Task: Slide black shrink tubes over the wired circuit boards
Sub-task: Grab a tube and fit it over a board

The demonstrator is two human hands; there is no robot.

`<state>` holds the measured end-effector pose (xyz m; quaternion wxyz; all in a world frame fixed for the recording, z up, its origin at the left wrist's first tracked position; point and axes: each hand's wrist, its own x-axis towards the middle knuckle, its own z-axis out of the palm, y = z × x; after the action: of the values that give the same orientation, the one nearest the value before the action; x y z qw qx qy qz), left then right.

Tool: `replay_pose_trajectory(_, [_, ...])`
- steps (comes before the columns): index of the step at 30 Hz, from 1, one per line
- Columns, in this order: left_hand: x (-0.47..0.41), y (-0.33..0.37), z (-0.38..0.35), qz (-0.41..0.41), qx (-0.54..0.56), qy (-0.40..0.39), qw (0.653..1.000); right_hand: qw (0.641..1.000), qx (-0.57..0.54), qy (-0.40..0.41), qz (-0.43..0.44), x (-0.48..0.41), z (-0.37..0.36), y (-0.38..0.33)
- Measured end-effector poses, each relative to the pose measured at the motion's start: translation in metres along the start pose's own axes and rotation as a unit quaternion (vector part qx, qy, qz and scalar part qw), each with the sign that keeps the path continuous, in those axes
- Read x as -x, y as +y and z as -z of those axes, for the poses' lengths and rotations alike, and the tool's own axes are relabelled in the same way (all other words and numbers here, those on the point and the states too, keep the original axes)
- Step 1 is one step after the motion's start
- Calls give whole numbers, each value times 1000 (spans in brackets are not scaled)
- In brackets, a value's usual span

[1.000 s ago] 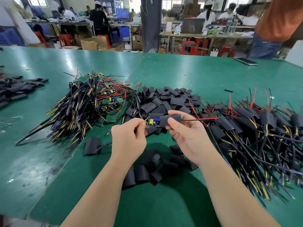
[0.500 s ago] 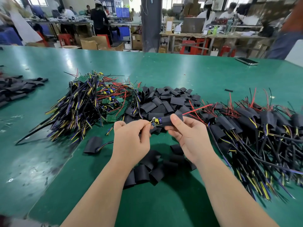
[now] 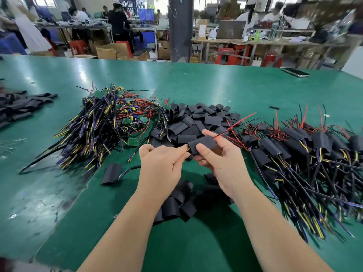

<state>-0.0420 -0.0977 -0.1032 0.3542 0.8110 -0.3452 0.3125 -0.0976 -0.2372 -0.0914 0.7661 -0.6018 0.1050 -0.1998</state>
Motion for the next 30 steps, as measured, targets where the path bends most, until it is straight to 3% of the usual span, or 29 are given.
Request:
replay_pose_trajectory(2, [-1,-2,1,12,-16,-6,1000,996,82,-7,16,0,-2,3])
replay_pose_trajectory(5, [-2,-3,3,67,-2,-28,997,995,94,-16,23,1,-4,5])
replay_pose_trajectory(9, [-1,-1,2,97,78,-15,992,999,-38,-1,-27,3,-11,2])
replay_pose_trajectory(13, [-1,3,5,73,166,-35,983,966,-236,67,-84,0,-5,-17])
replay_pose_trajectory(15, [-2,1,7,71,193,-13,978,945,-299,103,-81,-3,11,-33])
replay_pose_trajectory(18, [-4,-8,10,119,175,24,977,938,-302,168,-33,-7,41,-52])
replay_pose_trajectory(21, [-5,-21,10,194,79,33,977,945,-200,257,20,-8,65,-61])
replay_pose_trajectory(24, [-4,-27,10,258,-61,34,964,934,46,340,99,-5,82,-61])
replay_pose_trajectory(27, [-2,-34,11,314,-151,4,937,842,361,375,145,-4,95,-57])
replay_pose_trajectory(29, [0,-39,10,369,-189,-50,909,784,478,368,148,-4,100,-56])
replay_pose_trajectory(30, [1,-41,10,400,-192,-79,892,778,501,353,139,-5,99,-55])
